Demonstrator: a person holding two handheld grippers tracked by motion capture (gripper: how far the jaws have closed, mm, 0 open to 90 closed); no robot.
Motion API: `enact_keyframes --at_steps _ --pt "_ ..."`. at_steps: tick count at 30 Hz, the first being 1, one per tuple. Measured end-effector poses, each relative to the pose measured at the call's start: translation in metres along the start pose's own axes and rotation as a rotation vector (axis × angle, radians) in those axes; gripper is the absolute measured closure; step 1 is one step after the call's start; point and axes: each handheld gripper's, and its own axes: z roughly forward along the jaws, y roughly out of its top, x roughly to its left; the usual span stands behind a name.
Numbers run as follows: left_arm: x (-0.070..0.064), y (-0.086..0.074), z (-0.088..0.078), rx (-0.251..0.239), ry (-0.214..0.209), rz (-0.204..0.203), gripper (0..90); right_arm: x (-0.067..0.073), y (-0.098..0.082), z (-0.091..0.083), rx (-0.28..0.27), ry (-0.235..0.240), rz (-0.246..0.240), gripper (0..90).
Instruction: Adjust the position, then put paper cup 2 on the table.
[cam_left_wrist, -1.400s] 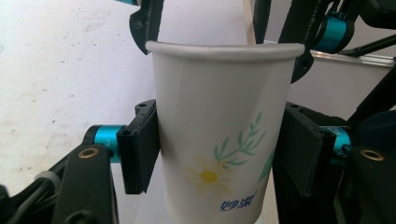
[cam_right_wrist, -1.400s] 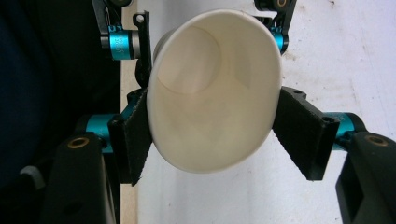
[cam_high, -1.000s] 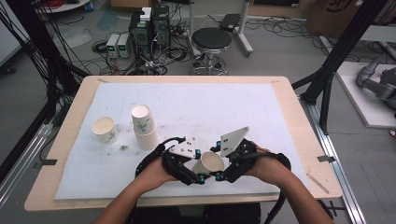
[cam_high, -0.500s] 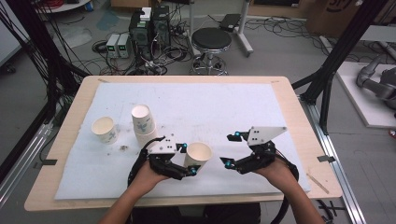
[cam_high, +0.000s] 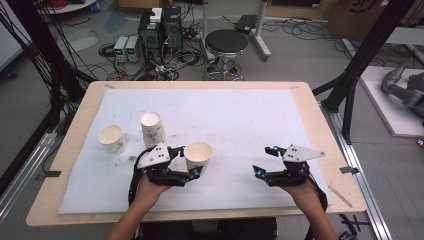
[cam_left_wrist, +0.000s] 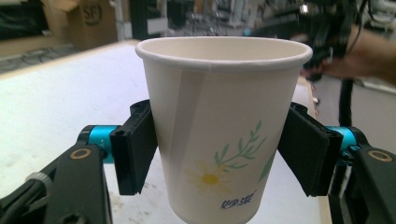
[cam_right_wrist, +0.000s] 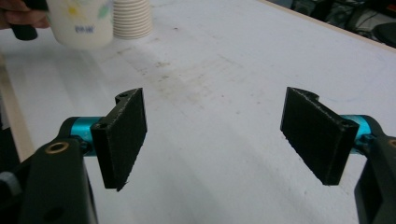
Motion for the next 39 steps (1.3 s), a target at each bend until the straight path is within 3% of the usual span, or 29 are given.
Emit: enact_keyframes --at_steps 3,9,23,39 --pt "-0.001 0.002 -0.002 -0.04 0.017 0.012 31.4 -0.002 -0.008 -0.002 -0.017 -0.025 0.015 23.5" --pt "-0.002 0.002 -0.003 -0.061 0.023 0.028 30.9 -0.008 -0.017 -0.006 -0.01 -0.065 0.029 23.5" --pt "0.001 0.0 -0.007 -0.057 0.06 0.031 30.8 -0.014 -0.018 -0.013 -0.067 -0.089 0.071 23.4" --pt "0.003 -0.002 -0.002 -0.055 0.057 0.024 30.4 -0.014 -0.02 -0.018 -0.085 -0.108 0.085 23.3"
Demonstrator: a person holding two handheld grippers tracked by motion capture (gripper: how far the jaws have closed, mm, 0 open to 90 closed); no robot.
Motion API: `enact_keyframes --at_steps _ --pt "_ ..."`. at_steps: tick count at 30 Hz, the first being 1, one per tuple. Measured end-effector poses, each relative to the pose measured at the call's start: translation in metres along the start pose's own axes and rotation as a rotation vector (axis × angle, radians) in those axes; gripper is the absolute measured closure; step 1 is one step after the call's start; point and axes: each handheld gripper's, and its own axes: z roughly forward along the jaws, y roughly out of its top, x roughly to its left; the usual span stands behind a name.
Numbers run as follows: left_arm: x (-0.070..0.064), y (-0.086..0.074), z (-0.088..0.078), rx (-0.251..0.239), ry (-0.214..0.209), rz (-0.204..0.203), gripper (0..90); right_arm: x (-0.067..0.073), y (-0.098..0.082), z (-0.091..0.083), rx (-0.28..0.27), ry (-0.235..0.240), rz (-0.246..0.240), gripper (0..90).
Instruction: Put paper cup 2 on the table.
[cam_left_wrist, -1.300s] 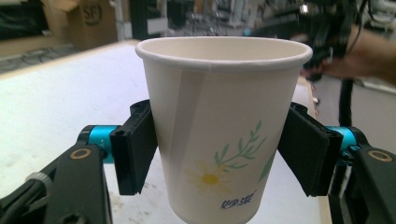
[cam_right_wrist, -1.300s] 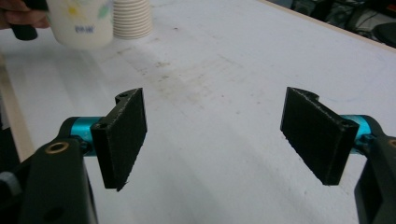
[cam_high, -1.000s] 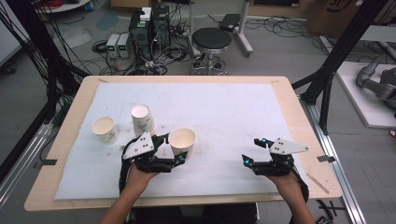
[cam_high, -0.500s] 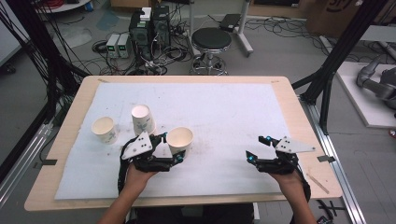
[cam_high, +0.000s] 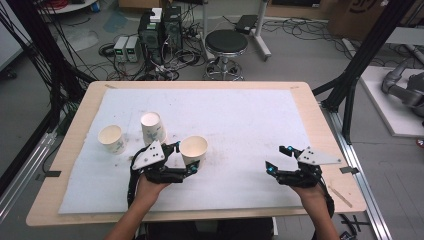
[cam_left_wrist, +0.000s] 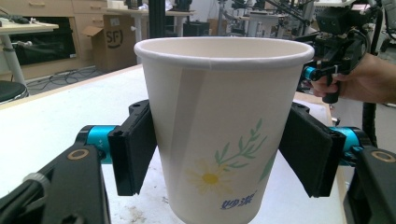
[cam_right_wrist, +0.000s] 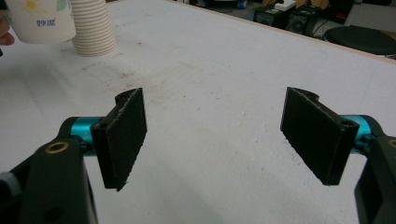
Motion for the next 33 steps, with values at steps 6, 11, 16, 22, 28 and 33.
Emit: enact_keyframes --at_steps 6,11,16,22,28,33 --pt "0.001 0.0 0.004 0.01 0.007 0.005 30.4 0.0 -0.001 -0.003 0.003 -0.003 -0.007 23.4" --pt "0.004 0.002 0.012 0.013 0.012 0.002 30.4 0.0 -0.001 -0.005 -0.001 -0.011 -0.005 23.4" --pt "0.008 0.008 0.03 -0.014 0.024 -0.016 30.4 0.0 0.001 -0.007 -0.009 -0.014 -0.008 23.4" --pt "0.01 0.015 0.067 0.013 0.003 -0.003 30.3 -0.001 0.003 -0.009 -0.018 -0.017 -0.005 23.4" --pt "0.014 0.017 0.102 0.031 0.012 -0.011 30.4 -0.005 0.002 -0.013 -0.035 -0.027 0.016 23.4" --pt "0.018 0.012 0.124 0.064 0.044 -0.024 30.3 -0.007 0.0 -0.014 -0.031 -0.031 0.016 23.4"
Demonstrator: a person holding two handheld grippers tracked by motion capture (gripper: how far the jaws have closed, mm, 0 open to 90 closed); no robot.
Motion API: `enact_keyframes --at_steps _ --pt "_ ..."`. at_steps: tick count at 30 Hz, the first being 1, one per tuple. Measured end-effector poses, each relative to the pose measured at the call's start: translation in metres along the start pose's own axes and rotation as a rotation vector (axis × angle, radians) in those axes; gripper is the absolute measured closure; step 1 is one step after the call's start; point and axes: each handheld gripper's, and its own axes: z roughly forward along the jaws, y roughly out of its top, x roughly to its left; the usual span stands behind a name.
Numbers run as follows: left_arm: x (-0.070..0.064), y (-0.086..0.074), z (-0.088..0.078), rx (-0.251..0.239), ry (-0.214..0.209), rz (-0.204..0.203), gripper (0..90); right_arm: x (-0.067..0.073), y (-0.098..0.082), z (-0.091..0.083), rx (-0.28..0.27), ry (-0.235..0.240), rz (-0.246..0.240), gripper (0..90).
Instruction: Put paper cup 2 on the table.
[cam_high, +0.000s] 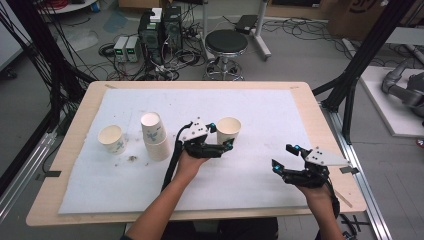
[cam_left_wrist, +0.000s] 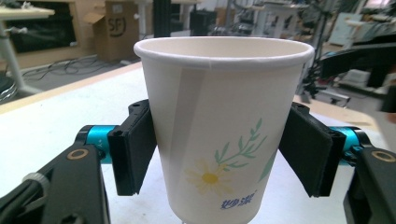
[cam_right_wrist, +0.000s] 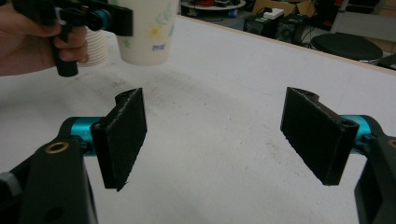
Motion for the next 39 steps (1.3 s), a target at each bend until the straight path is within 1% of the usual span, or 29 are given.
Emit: enact_keyframes --at_steps 3,5,7,9,11,13,15,18,22,23,25,27,28,30,31,33,34,37,39 --pt "0.002 -0.005 0.012 0.021 0.018 -0.026 30.3 -0.001 0.0 0.001 -0.003 0.002 -0.004 23.4" --pt "0.003 -0.009 0.02 0.04 0.028 -0.031 30.3 -0.001 0.0 0.0 -0.004 0.002 0.001 23.4" --pt "0.003 -0.012 0.029 0.07 0.04 -0.036 30.3 -0.002 0.0 0.0 -0.008 -0.001 0.006 23.4" --pt "0.002 -0.016 0.036 0.107 0.054 -0.027 30.4 -0.003 0.0 0.0 -0.008 0.001 0.01 23.4" --pt "0.001 -0.019 0.042 0.134 0.058 -0.023 30.5 -0.003 0.0 0.0 -0.008 0.002 0.005 23.4" --pt "0.001 -0.022 0.047 0.153 0.061 -0.014 30.6 -0.003 0.0 0.001 -0.008 0.004 0.003 23.4" --pt "0.0 -0.023 0.05 0.155 0.062 -0.013 30.9 -0.003 -0.001 0.001 0.002 0.01 0.014 23.4" --pt "0.001 -0.026 0.053 0.17 0.057 -0.017 31.1 -0.004 -0.001 0.0 -0.001 0.009 0.009 23.4" --pt "0.001 -0.026 0.053 0.174 0.059 -0.017 31.2 -0.004 -0.001 0.0 -0.004 0.009 0.015 23.4" --pt "0.001 -0.026 0.053 0.183 0.066 -0.013 31.3 -0.004 0.0 0.0 -0.003 0.009 0.015 23.4" --pt "-0.001 -0.026 0.054 0.222 0.091 -0.005 31.8 -0.004 0.0 0.0 0.0 0.012 0.013 23.4" --pt "-0.001 -0.025 0.053 0.235 0.098 -0.017 32.2 -0.003 0.0 0.0 0.0 0.012 0.013 23.4" --pt "-0.002 -0.024 0.051 0.246 0.103 -0.014 32.2 -0.003 0.0 0.0 0.002 0.013 0.013 23.4" --pt "-0.003 -0.022 0.049 0.272 0.105 0.004 32.1 -0.003 0.0 0.0 0.003 0.012 0.014 23.4" --pt "-0.004 -0.022 0.047 0.288 0.108 0.019 32.0 -0.003 0.0 0.0 0.003 0.012 0.012 23.4" --pt "-0.006 -0.022 0.044 0.307 0.115 0.044 32.1 -0.003 0.0 0.0 0.001 0.012 0.013 23.4" --pt "-0.007 -0.023 0.043 0.311 0.118 0.049 32.1 -0.003 0.0 0.0 -0.002 0.01 0.006 23.4" --pt "-0.008 -0.025 0.04 0.315 0.12 0.04 31.8 -0.003 0.0 0.0 0.001 0.012 0.012 23.4" --pt "-0.008 -0.027 0.04 0.318 0.113 0.024 30.9 -0.003 0.0 0.0 0.002 0.011 0.01 23.4"
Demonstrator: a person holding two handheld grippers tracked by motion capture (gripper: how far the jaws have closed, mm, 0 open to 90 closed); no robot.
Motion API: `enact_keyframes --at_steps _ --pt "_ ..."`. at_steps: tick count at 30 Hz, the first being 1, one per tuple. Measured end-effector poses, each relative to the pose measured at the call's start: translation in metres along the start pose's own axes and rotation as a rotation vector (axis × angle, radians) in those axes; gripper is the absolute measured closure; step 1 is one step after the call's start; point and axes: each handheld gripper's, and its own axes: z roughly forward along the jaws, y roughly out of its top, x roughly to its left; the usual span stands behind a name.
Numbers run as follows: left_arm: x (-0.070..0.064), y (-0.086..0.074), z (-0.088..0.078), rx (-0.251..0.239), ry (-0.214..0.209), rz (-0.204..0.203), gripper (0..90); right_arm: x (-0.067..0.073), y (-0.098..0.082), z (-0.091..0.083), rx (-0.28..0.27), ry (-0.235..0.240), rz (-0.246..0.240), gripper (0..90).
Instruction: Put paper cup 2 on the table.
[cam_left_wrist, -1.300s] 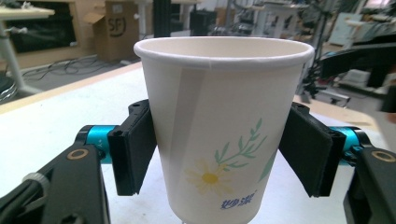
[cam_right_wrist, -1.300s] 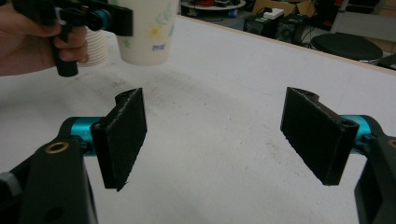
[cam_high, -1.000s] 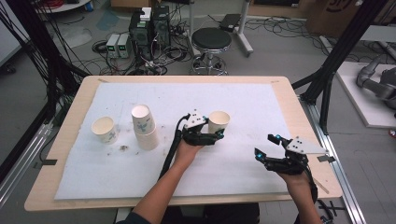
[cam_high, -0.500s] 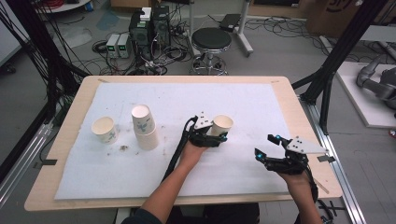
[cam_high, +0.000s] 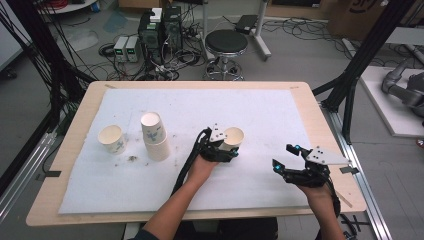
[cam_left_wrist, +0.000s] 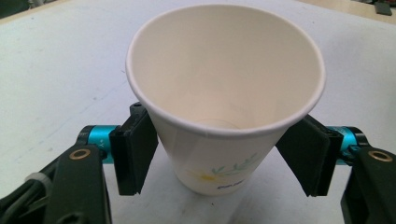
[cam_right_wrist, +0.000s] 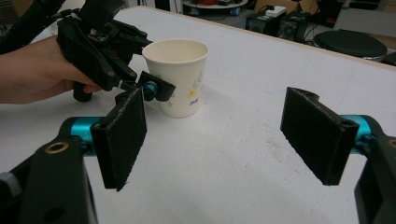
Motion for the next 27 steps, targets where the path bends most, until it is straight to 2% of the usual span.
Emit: enact_keyframes --at_steps 3,7,10,16,19,24,27 --pt "0.0 -0.001 -0.001 -0.001 -0.014 -0.012 28.6 0.0 0.0 0.0 0.002 0.003 0.004 23.4" --pt "0.002 -0.003 -0.012 -0.032 -0.037 -0.045 19.0 0.0 0.0 0.0 0.003 0.005 -0.001 23.4" --pt "0.004 -0.007 -0.032 -0.083 -0.05 -0.045 18.8 0.0 -0.001 0.001 0.008 0.005 0.0 23.4" --pt "0.01 -0.012 -0.082 -0.202 -0.077 -0.041 19.0 0.002 -0.002 0.003 0.016 0.006 -0.001 23.4" --pt "0.013 -0.018 -0.104 -0.245 -0.089 -0.045 19.0 0.003 -0.002 0.004 0.021 0.001 -0.001 23.3" --pt "0.013 -0.034 -0.134 -0.286 -0.108 -0.03 18.3 0.006 -0.001 0.006 0.025 -0.008 -0.016 22.3" --pt "0.013 -0.045 -0.15 -0.292 -0.092 -0.023 18.1 0.006 -0.001 0.007 0.028 -0.012 -0.024 22.3"
